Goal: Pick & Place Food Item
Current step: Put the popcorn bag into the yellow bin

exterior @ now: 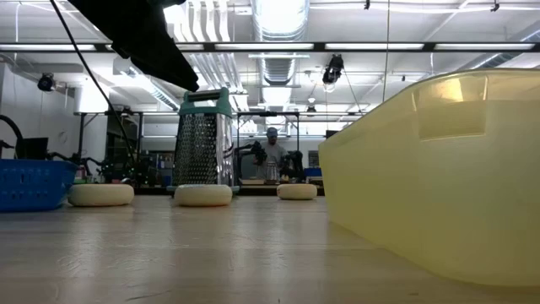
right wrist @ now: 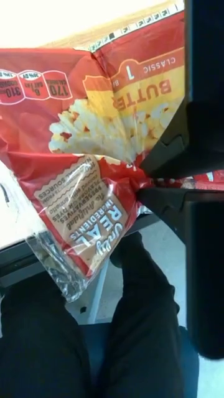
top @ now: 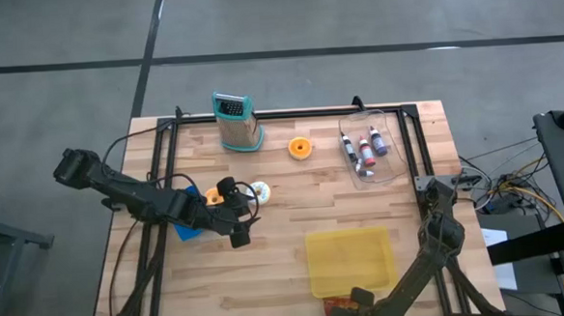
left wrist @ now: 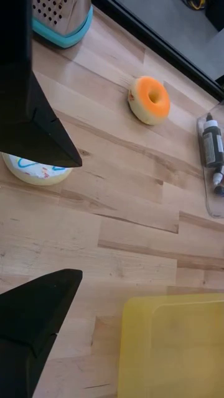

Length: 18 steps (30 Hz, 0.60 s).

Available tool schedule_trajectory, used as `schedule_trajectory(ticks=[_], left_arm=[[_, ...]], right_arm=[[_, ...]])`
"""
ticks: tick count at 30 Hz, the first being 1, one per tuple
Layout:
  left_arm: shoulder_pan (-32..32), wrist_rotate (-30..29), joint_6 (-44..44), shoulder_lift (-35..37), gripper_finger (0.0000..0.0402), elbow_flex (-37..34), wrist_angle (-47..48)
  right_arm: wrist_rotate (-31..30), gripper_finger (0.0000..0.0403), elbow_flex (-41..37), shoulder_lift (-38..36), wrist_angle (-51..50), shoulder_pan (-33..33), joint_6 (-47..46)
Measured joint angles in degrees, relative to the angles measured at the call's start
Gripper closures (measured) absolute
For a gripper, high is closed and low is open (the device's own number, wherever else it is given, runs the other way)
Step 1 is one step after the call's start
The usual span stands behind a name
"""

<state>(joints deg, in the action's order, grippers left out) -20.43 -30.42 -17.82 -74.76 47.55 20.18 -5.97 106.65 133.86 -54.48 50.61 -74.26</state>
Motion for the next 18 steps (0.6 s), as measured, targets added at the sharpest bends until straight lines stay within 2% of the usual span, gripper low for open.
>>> schedule_trajectory(ticks=[18], left_arm=[[0.00, -0.02, 0.00, 0.00, 0.0115, 0.00, 0.00]], right_arm=[[-0.03, 0.0394, -0.07, -0.35, 0.44, -0.04, 2.22]])
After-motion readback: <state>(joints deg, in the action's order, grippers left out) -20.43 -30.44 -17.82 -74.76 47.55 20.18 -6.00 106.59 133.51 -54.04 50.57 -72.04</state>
